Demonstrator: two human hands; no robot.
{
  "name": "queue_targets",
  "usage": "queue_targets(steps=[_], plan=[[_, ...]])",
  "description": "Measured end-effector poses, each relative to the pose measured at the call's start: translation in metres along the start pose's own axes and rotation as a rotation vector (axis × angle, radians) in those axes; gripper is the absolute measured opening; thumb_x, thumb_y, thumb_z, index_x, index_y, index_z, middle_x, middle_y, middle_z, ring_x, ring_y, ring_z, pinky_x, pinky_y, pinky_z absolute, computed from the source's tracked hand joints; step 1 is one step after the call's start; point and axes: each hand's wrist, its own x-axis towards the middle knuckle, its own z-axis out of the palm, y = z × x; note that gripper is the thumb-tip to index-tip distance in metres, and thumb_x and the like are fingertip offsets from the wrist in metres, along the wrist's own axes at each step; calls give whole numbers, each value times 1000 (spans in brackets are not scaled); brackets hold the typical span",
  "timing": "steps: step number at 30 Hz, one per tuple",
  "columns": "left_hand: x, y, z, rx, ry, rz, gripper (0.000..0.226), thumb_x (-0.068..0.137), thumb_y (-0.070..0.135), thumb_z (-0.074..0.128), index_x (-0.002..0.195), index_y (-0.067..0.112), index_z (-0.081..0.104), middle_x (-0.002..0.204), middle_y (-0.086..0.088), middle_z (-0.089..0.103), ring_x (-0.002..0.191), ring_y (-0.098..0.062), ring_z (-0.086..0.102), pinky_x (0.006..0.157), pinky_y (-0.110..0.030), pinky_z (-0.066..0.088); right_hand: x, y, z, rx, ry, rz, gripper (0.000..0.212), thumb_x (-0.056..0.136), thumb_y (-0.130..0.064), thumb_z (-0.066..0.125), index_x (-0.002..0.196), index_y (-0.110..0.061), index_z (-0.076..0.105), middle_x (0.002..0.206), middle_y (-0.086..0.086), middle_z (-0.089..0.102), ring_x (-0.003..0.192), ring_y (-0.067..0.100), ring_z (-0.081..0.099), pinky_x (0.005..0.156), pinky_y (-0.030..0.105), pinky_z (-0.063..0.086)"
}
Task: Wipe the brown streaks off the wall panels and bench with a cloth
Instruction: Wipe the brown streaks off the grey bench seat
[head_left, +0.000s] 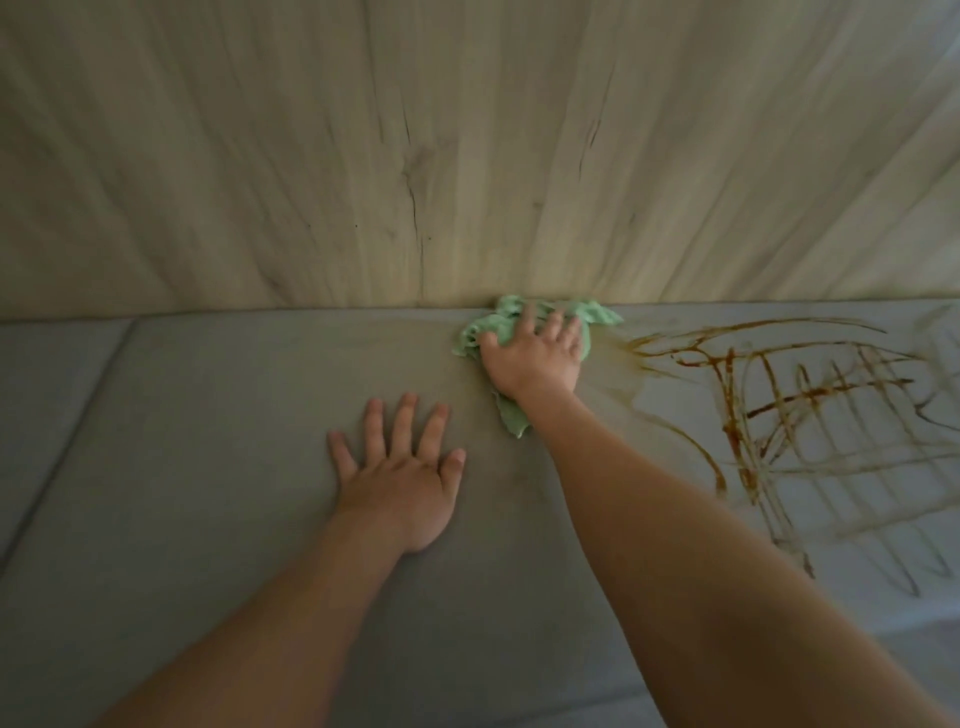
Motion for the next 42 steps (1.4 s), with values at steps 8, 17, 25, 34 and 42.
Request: queue_targets(steps=[8,17,25,34,42], plan=[[0,1,-8,-10,-71,-3,63,103,63,5,158,45,-20,166,10,-34,152,-28,-34,117,-69,-17,0,68,-19,-79,-6,-215,81,94,-79,23,164,-39,13,174,0,7,160,23,1,129,42,5],[0,0,-14,-3,-127,17,65,103,62,7,158,42,-21,164,6,-36,151,-33,-34,116,-73,-14,-88,134,-20,-62,1,41,82,94,-81,19,165,-41,5,174,1,0,160,24,-7,129,43,0],[0,2,-19,23,-181,16,67,103,65,7,158,42,-22,164,6,-36,152,-34,-32,116,-74,-9,-179,96,2,-50,-9,-82,80,97,-77,23,165,-39,4,174,2,-1,159,23,-11,129,40,-5],[-5,9,-18,64,-150,-31,66,104,65,9,158,42,-22,165,8,-35,153,-32,-30,117,-73,-7,-214,231,-22,-115,-8,-336,78,95,-78,25,164,-43,15,173,-8,9,160,14,-2,130,44,12],[-1,21,-13,144,-18,-122,66,105,63,13,162,40,-8,172,6,-17,158,-31,-10,123,-65,5,-133,302,-45,-70,44,-48,79,95,-79,22,164,-41,9,174,-1,4,160,22,-2,129,43,3]])
